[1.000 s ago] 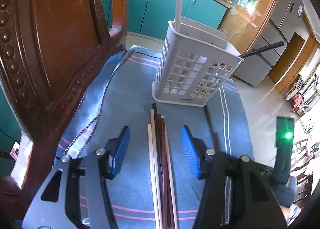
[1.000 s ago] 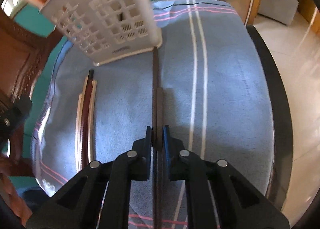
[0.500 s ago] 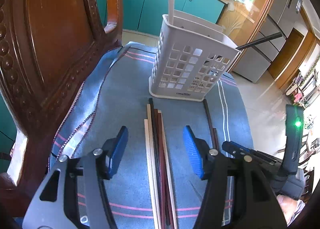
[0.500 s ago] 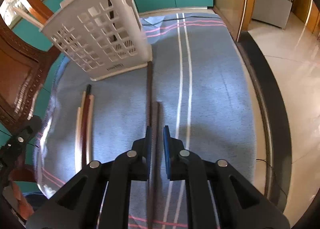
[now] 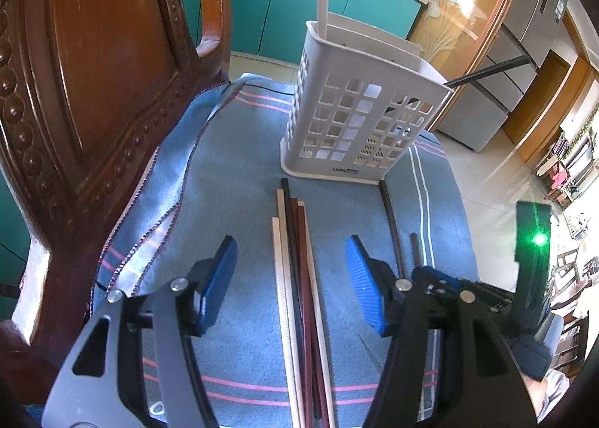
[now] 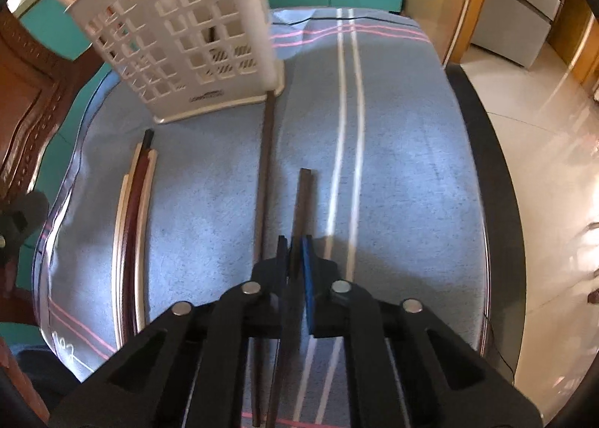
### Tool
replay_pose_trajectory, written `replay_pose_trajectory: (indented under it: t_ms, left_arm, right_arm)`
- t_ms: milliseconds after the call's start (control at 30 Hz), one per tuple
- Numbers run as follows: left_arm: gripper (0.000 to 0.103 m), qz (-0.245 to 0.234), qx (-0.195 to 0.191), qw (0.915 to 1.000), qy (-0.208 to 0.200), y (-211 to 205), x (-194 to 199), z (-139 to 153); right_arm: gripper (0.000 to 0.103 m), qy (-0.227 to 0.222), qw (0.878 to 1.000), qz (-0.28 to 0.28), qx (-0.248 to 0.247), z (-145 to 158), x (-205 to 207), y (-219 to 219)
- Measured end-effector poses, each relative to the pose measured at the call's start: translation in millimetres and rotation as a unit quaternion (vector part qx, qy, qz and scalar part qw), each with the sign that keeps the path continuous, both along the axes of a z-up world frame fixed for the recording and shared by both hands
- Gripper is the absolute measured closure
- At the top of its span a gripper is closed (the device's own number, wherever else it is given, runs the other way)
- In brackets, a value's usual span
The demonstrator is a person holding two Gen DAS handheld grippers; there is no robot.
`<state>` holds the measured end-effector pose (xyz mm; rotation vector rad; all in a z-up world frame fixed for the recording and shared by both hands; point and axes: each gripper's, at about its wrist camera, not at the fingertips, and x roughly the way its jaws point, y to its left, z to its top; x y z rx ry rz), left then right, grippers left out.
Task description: Organize utensils
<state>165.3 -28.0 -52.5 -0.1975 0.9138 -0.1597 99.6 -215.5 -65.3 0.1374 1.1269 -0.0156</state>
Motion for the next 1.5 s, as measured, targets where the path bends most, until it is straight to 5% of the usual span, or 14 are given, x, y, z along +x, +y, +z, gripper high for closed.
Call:
replay_pose_trajectory:
  t_ms: [667,967,1267,1400,1500]
  left_arm:
    - [0.033,0.0,0.007,0.9991,0.043,0,7,-19]
    - [0.034,0.009,0.01,0.9953,0.096,15,22,-52]
    - [0.037,-0.023,0.1,0.9913,0.083,-10,22,-70]
    - [0.045,-0.022,0.116,0.9898,0.079,-9,22,-72]
    - [0.069,-0.025,0.111,0.9906,0.075,-7,22,-70]
  right_arm:
    - [0.092,-0.009,0.999,-0.034,0.002,8,5,-22]
    - [0.089,-0.007,0.999,-0.041,0.017,9,9,-27]
    - [0.083,-0.01,0.999,-0.034,0.026,14,6,-28]
    - [0.082,-0.008,0.999,-0.039,0.027,13,4,-33]
    - [0.081,-0.007,0.999,-0.04,0.028,13,4,-33]
